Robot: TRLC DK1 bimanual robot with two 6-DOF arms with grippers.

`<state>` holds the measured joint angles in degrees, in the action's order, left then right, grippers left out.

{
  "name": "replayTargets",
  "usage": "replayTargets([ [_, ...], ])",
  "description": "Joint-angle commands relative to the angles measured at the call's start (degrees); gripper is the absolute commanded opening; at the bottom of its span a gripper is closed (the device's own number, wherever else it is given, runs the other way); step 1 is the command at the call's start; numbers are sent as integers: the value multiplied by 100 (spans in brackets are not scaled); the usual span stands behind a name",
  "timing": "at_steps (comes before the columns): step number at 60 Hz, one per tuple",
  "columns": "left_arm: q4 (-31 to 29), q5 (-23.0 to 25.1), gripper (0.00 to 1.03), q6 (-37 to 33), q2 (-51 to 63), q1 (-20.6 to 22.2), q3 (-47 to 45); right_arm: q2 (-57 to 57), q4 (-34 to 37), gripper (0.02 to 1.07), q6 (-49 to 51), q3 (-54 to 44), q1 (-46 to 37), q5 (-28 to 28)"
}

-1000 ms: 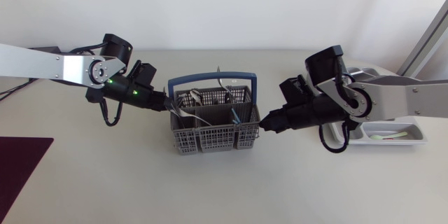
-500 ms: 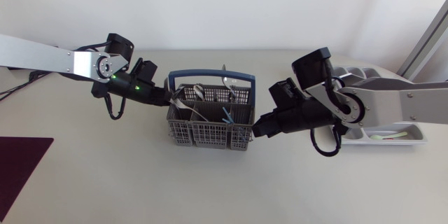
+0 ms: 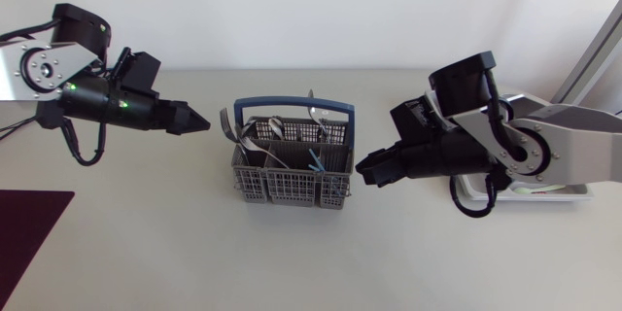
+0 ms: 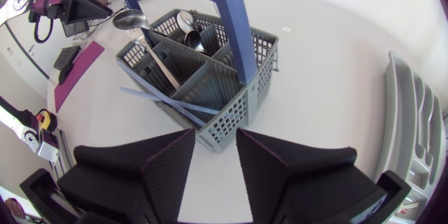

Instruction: Sort the cutlery from the basket into the organizer compartments.

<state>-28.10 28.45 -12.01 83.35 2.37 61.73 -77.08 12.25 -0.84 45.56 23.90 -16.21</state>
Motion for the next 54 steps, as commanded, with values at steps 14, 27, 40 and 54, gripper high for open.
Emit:
replayTargets([
  [14, -152, -480, 53, 190, -355, 545, -4, 431, 366, 62, 146, -82, -43, 188],
  [27, -117, -797, 53, 217, -355, 659, 40, 492, 542, 63, 163, -30, 45, 311],
  [40, -117, -797, 53, 173, -513, 571, -65, 510, 656, 17, 216, -118, 466, 337],
  [54, -108, -797, 53, 146, -566, 510, -179, 9, 445, 14, 348, -118, 844, 135],
])
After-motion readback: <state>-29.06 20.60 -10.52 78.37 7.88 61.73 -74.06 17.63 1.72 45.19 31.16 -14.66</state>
